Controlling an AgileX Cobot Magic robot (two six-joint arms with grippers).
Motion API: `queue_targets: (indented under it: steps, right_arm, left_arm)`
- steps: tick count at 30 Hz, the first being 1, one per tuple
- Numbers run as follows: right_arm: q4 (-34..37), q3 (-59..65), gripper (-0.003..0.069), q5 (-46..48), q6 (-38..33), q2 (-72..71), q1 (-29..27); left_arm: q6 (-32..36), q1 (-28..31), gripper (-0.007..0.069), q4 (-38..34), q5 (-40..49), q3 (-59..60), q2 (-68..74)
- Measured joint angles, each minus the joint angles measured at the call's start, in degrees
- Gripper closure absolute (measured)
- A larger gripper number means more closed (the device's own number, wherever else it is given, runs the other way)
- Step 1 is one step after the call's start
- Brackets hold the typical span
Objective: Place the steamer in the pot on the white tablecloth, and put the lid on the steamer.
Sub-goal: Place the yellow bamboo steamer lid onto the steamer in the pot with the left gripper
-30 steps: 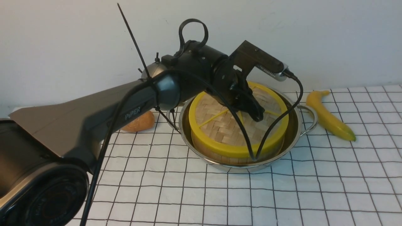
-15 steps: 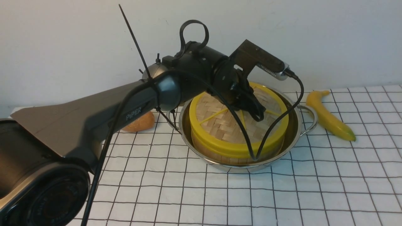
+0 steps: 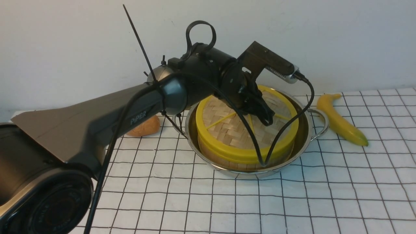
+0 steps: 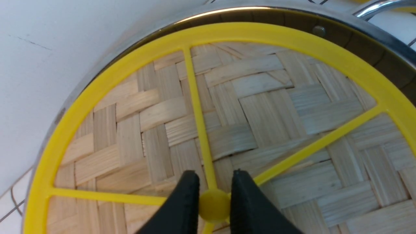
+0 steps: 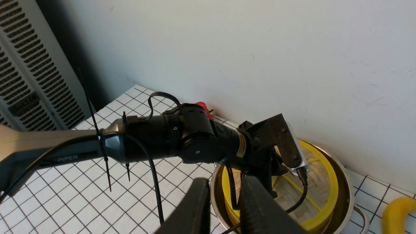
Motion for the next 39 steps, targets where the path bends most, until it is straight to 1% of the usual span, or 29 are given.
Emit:
queue_targets:
  steps: [19,22,24,25,26,27,28,29,32,33,39]
  right_arm:
    - [0.0,0.0,0.0500,0.0,0.0,0.0,0.0]
    - [0.0,0.0,0.0497,0.0,0.0,0.0,0.0]
    - [0.0,0.0,0.0496,0.0,0.0,0.0,0.0]
    - [0.0,0.0,0.0495,0.0,0.0,0.0,0.0]
    - [0.0,0.0,0.0495,0.0,0.0,0.0,0.0]
    - [0.0,0.0,0.0494,0.0,0.0,0.0,0.0]
    - [0.0,0.0,0.0492,0.0,0.0,0.0,0.0]
    - [0.0,0.0,0.0491,0.0,0.0,0.0,0.0]
    - [0.0,0.0,0.0489,0.0,0.0,0.0,0.0]
    - [0.0,0.0,0.0487,0.0,0.0,0.0,0.0]
    - [0.0,0.0,0.0483,0.0,0.0,0.0,0.0]
  left_arm:
    - [-0.3,0.0,0.0508,0.5,0.2,-0.4,0.7]
    - [-0.2,0.0,0.0452,0.7,0.6,-0.4,0.7]
    - [-0.2,0.0,0.0396,0.7,1.1,-0.4,0.7]
    - [-0.2,0.0,0.0350,0.8,1.1,-0.4,0.7]
    - [-0.2,0.0,0.0350,0.9,1.1,-0.4,0.7]
    - [-0.1,0.0,0.0318,1.1,1.2,-0.4,0.4]
    - [0.0,0.0,0.0258,1.8,1.2,-0.4,-0.4]
    - [0.0,0.0,0.0232,2.2,1.2,-0.4,-1.1]
    - [0.0,0.0,0.0190,2.8,1.2,-0.4,-2.8]
    - [0.0,0.0,0.0161,3.0,1.2,-0.4,-4.9]
    - [0.1,0.0,0.0144,3.3,4.4,-0.4,-10.2]
